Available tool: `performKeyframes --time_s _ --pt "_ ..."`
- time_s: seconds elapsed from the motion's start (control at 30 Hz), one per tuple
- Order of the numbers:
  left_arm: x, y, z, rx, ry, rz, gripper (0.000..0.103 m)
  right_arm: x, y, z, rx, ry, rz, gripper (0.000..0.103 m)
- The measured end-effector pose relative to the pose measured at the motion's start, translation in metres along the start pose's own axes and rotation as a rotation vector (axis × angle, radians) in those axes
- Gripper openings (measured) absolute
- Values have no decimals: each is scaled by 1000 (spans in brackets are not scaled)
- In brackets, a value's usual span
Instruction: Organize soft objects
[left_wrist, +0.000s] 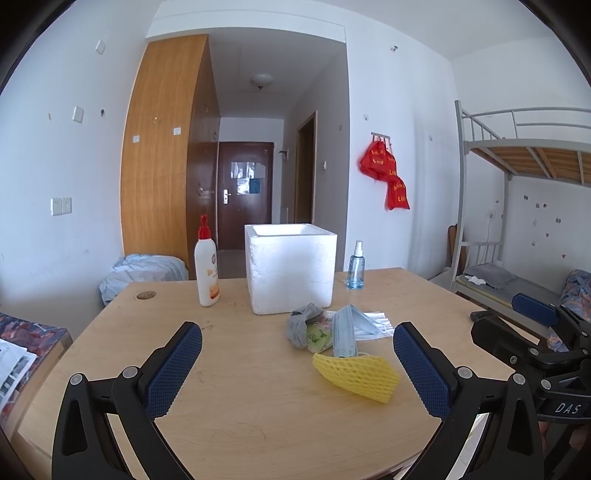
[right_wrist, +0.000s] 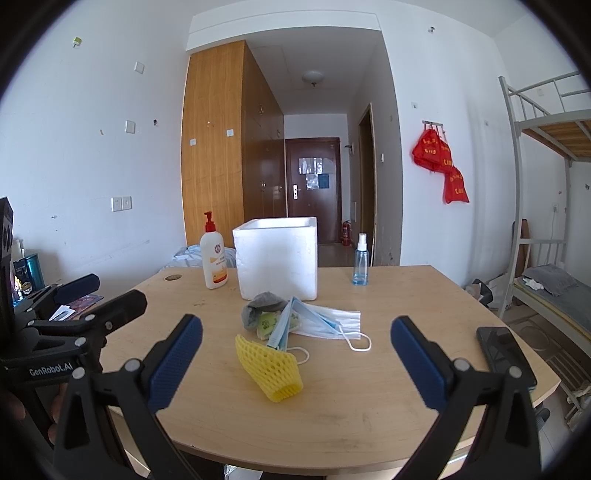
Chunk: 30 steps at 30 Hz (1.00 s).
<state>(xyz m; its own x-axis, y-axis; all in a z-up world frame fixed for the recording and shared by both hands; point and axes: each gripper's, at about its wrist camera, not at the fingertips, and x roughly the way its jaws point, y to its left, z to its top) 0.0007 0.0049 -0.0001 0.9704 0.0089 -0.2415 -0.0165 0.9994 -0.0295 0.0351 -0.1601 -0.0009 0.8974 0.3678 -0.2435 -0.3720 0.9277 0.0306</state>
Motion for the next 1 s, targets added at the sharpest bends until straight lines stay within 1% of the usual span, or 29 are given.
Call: performKeyframes --time_s 0.23,0.57,0.77,1.0 --pt "3 1 0 -1 7 -10 103 4 -1 1 -1 5 1 103" --pt "22 6 7 -23 38 -9 103 22 -6 6 1 32 2 103" --pt "40 10 13 -27 66 -9 103 38 -12 12 5 52 -2 103" --pt "66 10 18 -17 102 -4 103 66 -22 16 28 110 7 103"
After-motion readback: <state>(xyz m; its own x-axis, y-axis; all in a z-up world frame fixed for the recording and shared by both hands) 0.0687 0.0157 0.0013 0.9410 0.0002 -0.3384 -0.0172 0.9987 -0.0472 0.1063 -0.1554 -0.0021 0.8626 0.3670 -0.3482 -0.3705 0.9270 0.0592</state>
